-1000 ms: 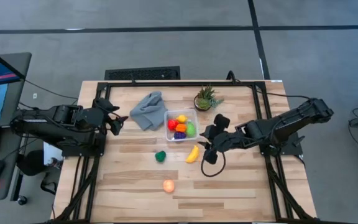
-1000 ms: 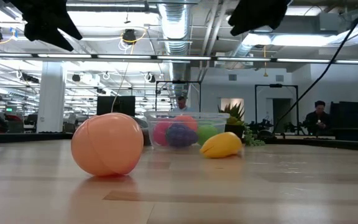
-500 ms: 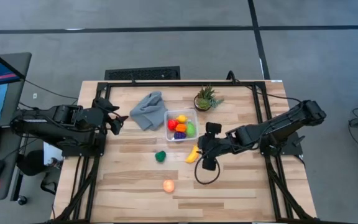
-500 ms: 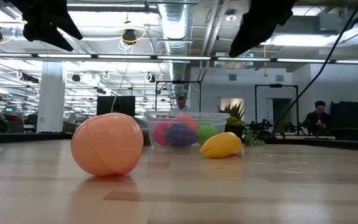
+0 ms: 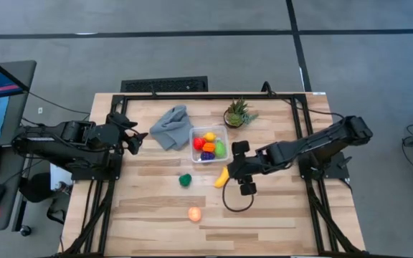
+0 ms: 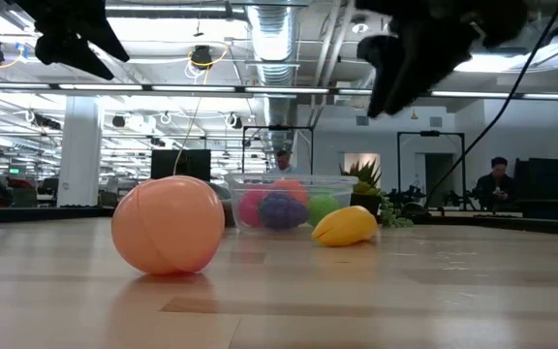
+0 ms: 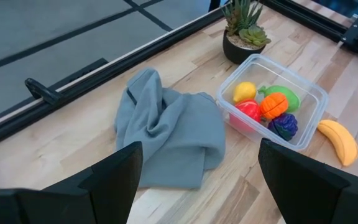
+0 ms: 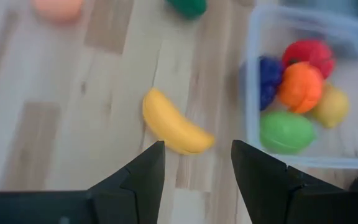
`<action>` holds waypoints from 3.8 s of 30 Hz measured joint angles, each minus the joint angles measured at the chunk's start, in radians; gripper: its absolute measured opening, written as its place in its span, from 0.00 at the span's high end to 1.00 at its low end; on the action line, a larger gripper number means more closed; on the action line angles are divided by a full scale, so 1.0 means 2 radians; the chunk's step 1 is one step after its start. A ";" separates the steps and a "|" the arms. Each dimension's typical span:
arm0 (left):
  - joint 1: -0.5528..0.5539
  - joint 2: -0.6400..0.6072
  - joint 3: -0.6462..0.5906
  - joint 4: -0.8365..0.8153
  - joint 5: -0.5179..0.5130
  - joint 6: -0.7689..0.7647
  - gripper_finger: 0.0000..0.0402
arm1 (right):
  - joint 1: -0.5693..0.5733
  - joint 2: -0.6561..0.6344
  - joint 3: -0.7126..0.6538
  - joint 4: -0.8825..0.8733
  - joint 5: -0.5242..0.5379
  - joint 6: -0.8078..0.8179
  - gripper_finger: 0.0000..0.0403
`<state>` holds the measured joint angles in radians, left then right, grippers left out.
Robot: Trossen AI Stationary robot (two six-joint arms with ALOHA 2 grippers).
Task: Pick and placing Produce into tupperware
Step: Put the yellow banana into the transparent bin
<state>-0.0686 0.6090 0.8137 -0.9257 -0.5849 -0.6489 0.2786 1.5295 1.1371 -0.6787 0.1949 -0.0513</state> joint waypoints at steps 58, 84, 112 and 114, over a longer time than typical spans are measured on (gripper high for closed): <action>0.000 0.055 0.000 0.000 -0.014 -0.026 0.23 | -0.031 0.144 0.006 0.079 -0.067 -0.340 0.42; -0.002 0.051 0.000 -0.002 -0.025 -0.033 0.23 | -0.044 0.162 0.041 0.071 -0.030 -0.285 0.43; -0.003 0.053 0.000 -0.002 -0.026 -0.036 0.23 | -0.035 0.236 0.123 0.043 0.008 -0.068 0.43; -0.006 0.052 0.000 -0.003 -0.024 -0.037 0.23 | -0.036 0.237 0.129 0.045 0.010 -0.062 0.43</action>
<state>-0.0804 0.7124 0.8135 -0.9325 -0.6338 -0.7219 0.2057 2.0026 1.3951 -0.5890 0.2150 -0.1760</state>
